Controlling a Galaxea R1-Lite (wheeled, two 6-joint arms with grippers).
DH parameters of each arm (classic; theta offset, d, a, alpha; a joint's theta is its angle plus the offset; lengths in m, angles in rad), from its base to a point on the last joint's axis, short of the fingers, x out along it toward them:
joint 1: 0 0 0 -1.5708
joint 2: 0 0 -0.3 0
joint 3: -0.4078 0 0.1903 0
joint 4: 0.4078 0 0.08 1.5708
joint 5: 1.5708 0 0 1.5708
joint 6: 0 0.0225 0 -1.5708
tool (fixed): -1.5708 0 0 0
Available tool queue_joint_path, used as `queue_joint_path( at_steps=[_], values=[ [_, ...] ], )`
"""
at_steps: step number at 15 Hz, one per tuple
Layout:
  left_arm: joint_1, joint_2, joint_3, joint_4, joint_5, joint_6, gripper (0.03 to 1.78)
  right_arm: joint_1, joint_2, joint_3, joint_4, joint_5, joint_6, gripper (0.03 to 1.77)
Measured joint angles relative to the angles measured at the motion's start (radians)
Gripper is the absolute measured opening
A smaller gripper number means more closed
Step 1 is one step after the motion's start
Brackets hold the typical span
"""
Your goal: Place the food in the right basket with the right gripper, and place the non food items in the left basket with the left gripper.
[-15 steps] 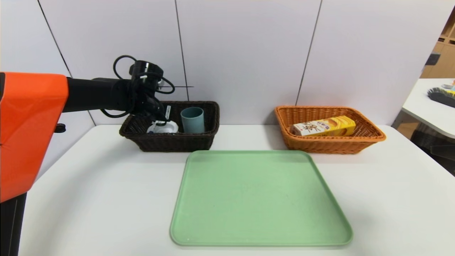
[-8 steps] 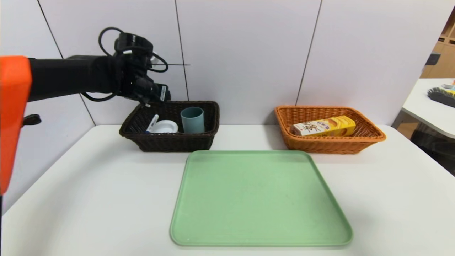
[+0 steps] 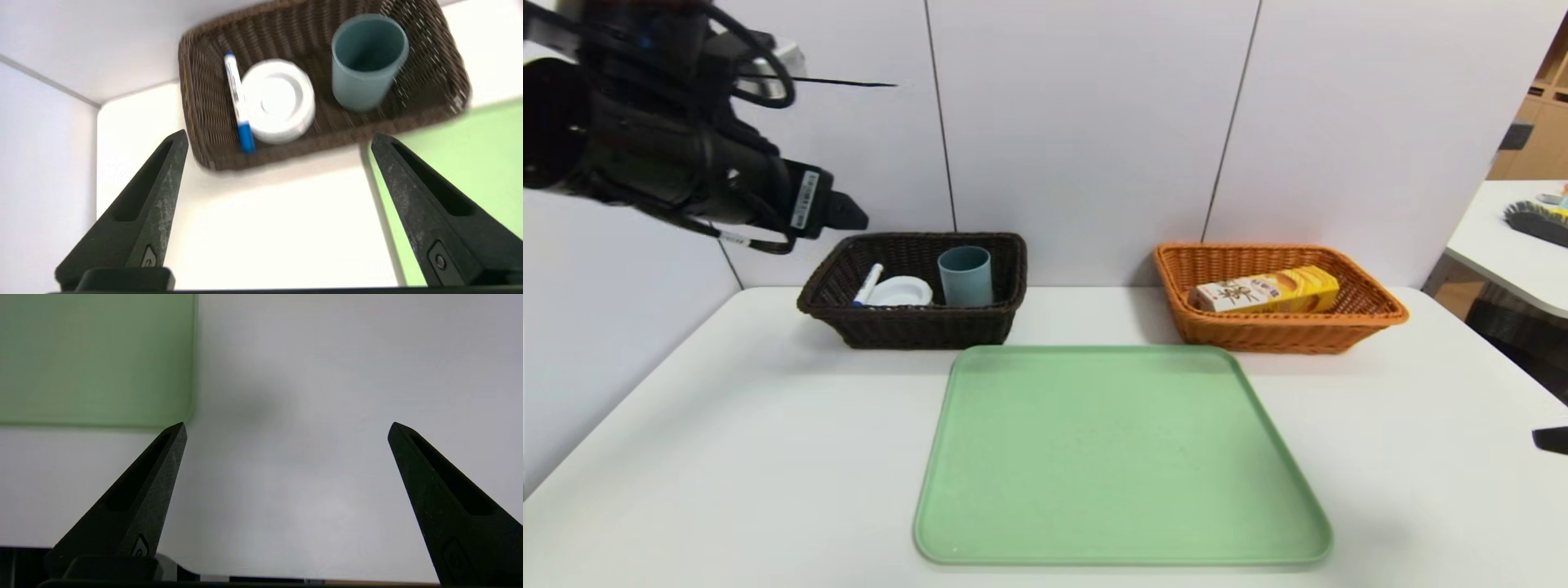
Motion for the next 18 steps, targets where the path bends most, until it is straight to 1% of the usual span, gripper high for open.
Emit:
queue_joint_path(
  at_steps=[3, 4, 6, 8, 10, 12, 13, 16, 18],
  values=[
    [-0.038, -0.207, 0.163, 0.017, 0.08, -0.139, 1.63, 0.002, -0.006, 0.003, 0.013, 0.004, 0.006, 1.7],
    [-0.026, -0.264, 0.199, 0.021, 0.097, -0.186, 1.64, 0.001, -0.024, 0.004, 0.013, 0.004, 0.007, 1.7],
    [0.053, -0.366, 0.258, 0.03, 0.109, -0.233, 1.65, -0.042, -0.076, 0.006, 0.014, 0.016, 0.009, 1.7],
    [0.119, -0.469, 0.333, 0.032, 0.112, -0.241, 1.67, -0.099, -0.144, 0.016, 0.014, 0.049, 0.015, 1.7],
    [0.154, -0.576, 0.441, 0.034, 0.113, -0.24, 1.67, -0.123, -0.223, 0.031, 0.014, 0.055, 0.028, 1.7],
    [0.184, -0.698, 0.544, 0.039, 0.115, -0.233, 1.67, -0.131, -0.303, 0.042, 0.013, 0.051, 0.033, 1.7],
    [0.196, -0.761, 0.58, 0.059, 0.116, -0.229, 1.67, -0.133, -0.343, 0.05, 0.013, 0.05, 0.035, 1.7],
    [0.215, -0.921, 0.632, 0.143, 0.131, -0.223, 1.69, -0.133, -0.494, 0.114, 0.013, 0.048, 0.036, 1.7],
    [0.235, -1.016, 0.661, 0.171, 0.15, -0.221, 1.69, -0.124, -0.609, 0.179, 0.014, 0.061, 0.034, 1.7]
  ],
)
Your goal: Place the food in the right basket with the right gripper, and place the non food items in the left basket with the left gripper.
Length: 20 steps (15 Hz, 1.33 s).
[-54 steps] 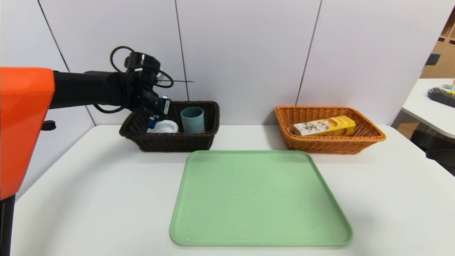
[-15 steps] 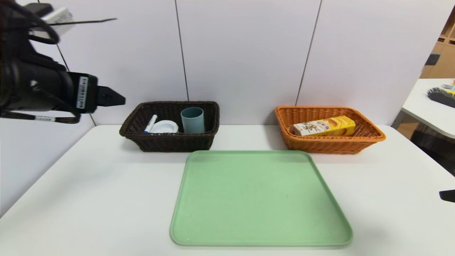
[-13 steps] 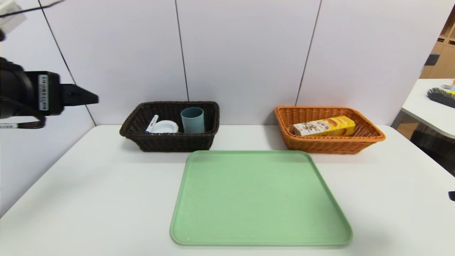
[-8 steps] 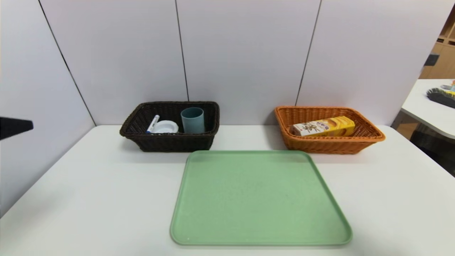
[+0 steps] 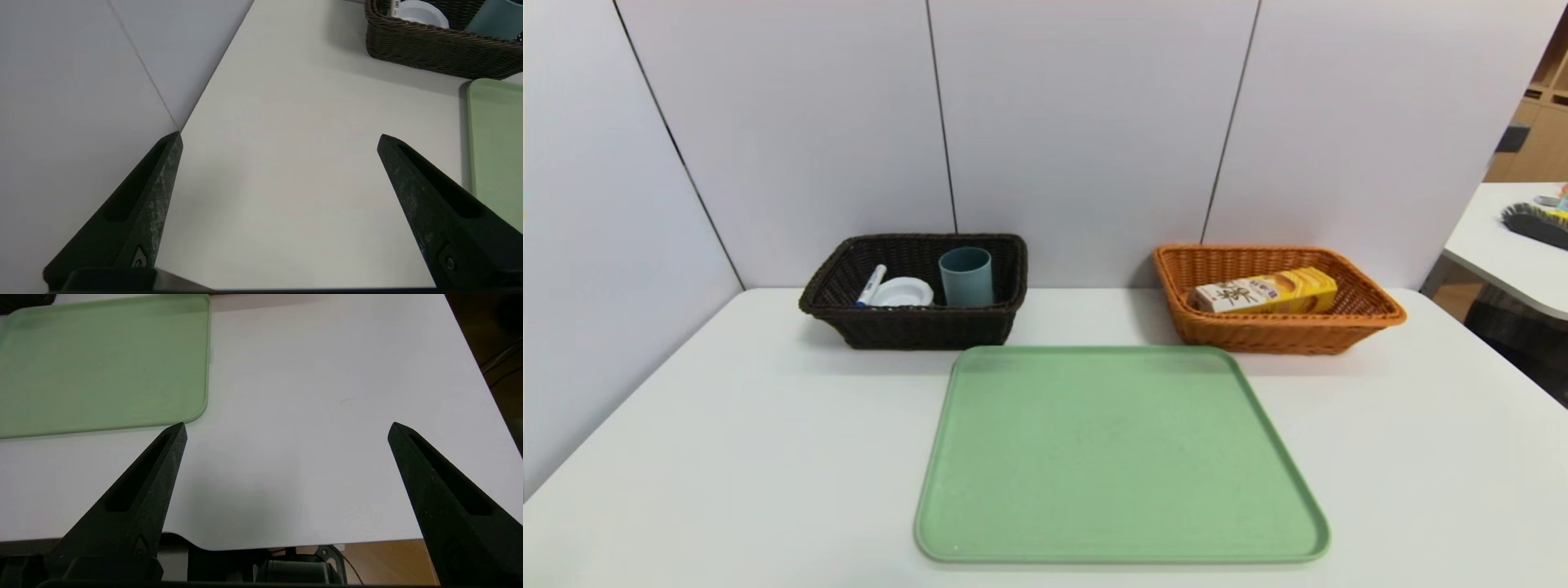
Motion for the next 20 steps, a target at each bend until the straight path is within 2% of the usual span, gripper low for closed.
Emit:
queue_joint_path(
  at_steps=[3, 9, 13, 15, 17, 20],
  values=[
    [0.033, -0.129, 0.054, 0.021, 0.004, 0.033, 1.69, 0.066, -0.134, 0.07, 0.001, 0.041, -0.001, 1.7],
    [0.053, -0.291, 0.15, 0.02, 0.005, 0.046, 1.69, 0.096, -0.32, 0.169, -0.003, 0.036, -0.036, 1.7],
    [0.084, -0.356, 0.193, 0.018, -0.001, 0.081, 1.69, 0.097, -0.355, 0.18, -0.01, 0.033, -0.043, 1.7],
    [0.093, -0.389, 0.235, 0.012, -0.026, 0.093, 1.69, 0.097, -0.361, 0.189, -0.03, 0.033, -0.053, 1.7],
    [0.101, -0.437, 0.286, -0.02, -0.088, 0.153, 1.69, 0.096, -0.371, 0.229, -0.121, 0.026, -0.064, 1.7],
    [0.104, -0.527, 0.43, -0.119, -0.178, 0.283, 1.69, 0.095, -0.417, 0.38, -0.365, 0.016, -0.088, 1.7]
  ],
)
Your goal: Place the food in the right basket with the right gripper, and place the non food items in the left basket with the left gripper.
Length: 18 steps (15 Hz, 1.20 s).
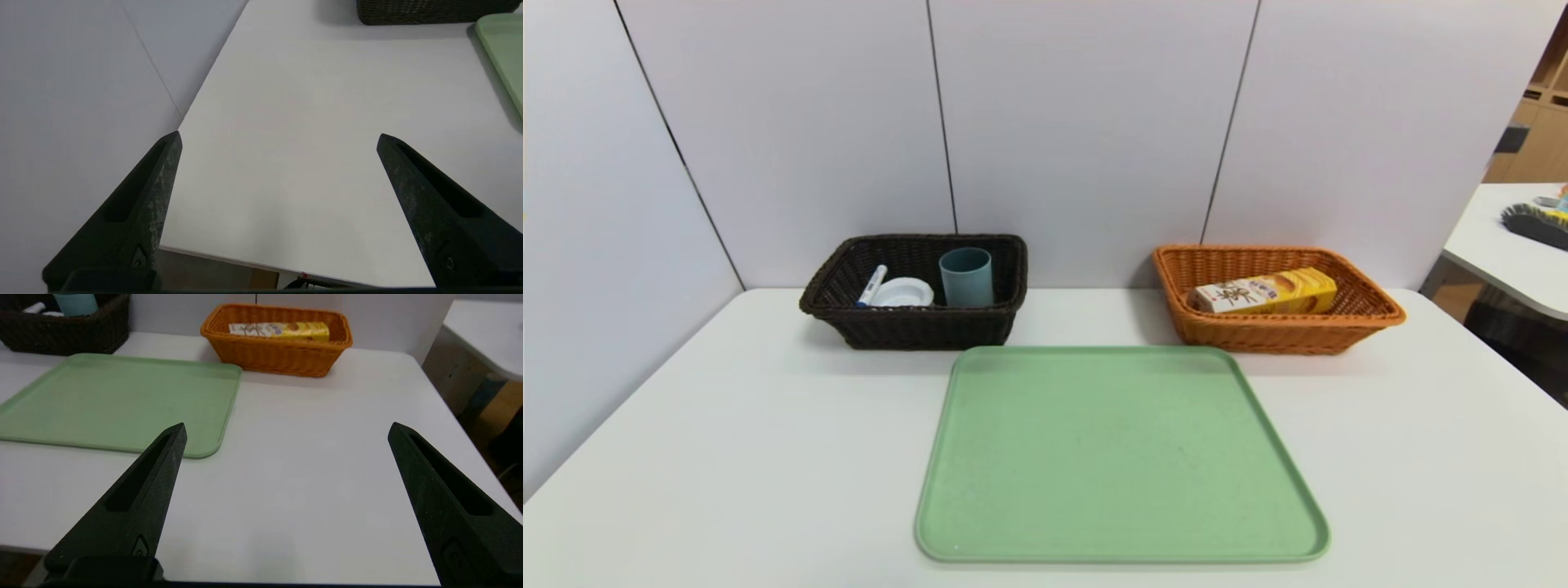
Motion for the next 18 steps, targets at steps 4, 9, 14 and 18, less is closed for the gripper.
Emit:
queue_joint_path(
  at_steps=[4, 9, 14, 18],
  values=[
    [0.002, -0.048, 0.231, -0.343, -0.049, 0.083, 1.69, -0.002, -0.055, 0.229, -0.398, -0.004, -0.059, 1.7],
    [0.001, -0.056, 0.493, -0.682, -0.128, 0.138, 1.69, -0.002, -0.071, 0.536, -0.657, -0.002, -0.178, 1.7],
    [0.002, -0.057, 0.534, -0.662, -0.256, 0.014, 1.69, -0.002, -0.072, 0.605, -0.547, -0.054, -0.04, 1.7],
    [0.003, -0.057, 0.535, -0.647, -0.25, -0.053, 1.69, -0.002, -0.072, 0.607, -0.549, -0.083, 0.083, 1.7]
  ],
)
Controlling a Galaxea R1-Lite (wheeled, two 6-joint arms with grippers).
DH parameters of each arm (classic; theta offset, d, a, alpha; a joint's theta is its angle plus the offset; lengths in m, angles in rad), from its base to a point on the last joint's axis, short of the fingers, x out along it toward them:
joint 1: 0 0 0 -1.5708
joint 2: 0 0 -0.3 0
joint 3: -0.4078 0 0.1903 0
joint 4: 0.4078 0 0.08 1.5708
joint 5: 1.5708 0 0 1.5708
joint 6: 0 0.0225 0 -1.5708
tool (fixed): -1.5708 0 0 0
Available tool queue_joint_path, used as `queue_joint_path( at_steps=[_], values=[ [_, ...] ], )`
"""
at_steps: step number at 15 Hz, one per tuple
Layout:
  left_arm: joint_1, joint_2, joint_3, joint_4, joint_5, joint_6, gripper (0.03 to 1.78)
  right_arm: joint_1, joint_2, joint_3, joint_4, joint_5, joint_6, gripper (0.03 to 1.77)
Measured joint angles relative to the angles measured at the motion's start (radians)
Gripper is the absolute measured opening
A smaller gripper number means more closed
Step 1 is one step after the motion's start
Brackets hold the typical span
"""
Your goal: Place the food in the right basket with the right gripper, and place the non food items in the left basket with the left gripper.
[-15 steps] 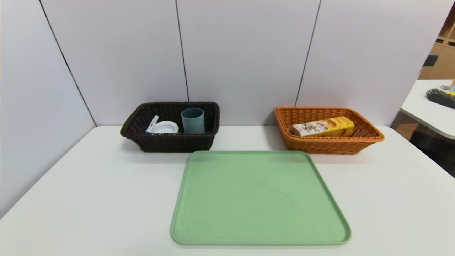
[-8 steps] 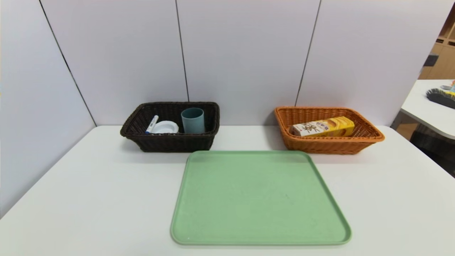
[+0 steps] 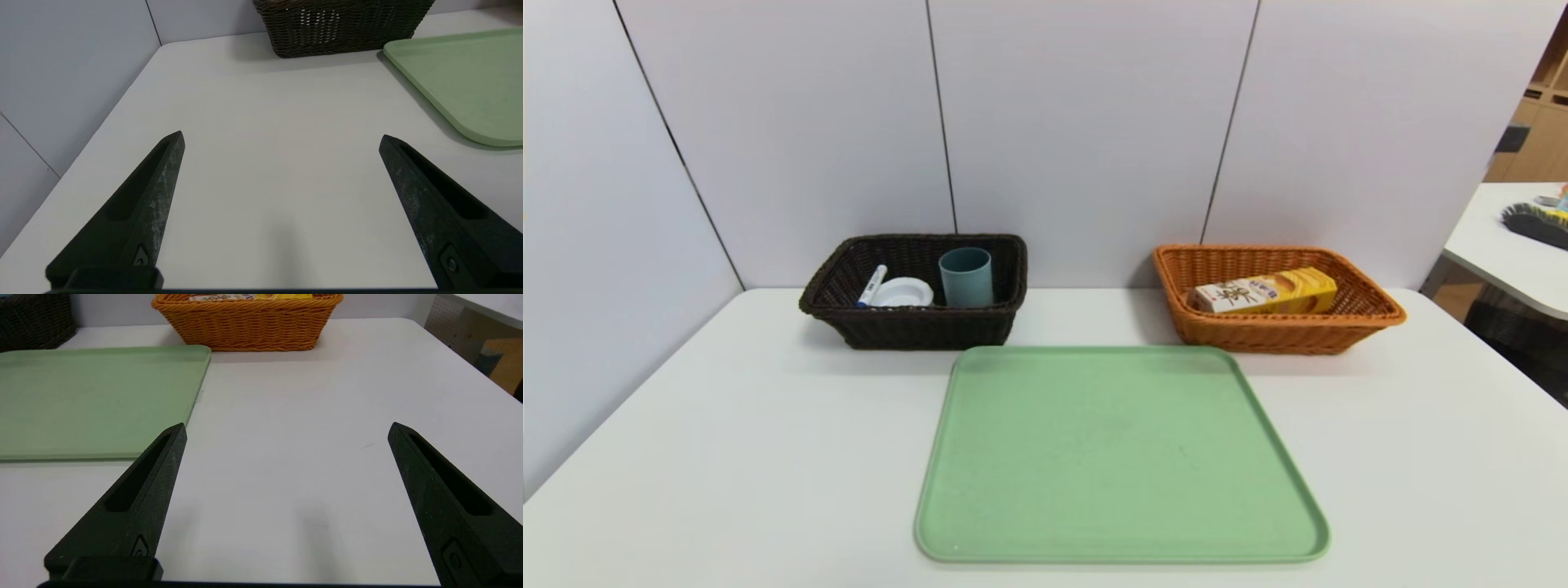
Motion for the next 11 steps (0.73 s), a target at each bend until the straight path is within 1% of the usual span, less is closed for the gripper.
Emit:
queue_joint_path(
  at_steps=[2, 11],
  values=[
    [0.0, 0.0, 0.0, -0.004, 0.006, -0.05, 1.69, 0.0, 0.0, 0.0, 0.001, -0.002, 0.003, 1.7],
    [0.0, 0.0, 0.0, -0.004, 0.006, -0.053, 1.69, 0.0, 0.0, 0.0, 0.0, -0.004, 0.01, 1.7]
  ],
)
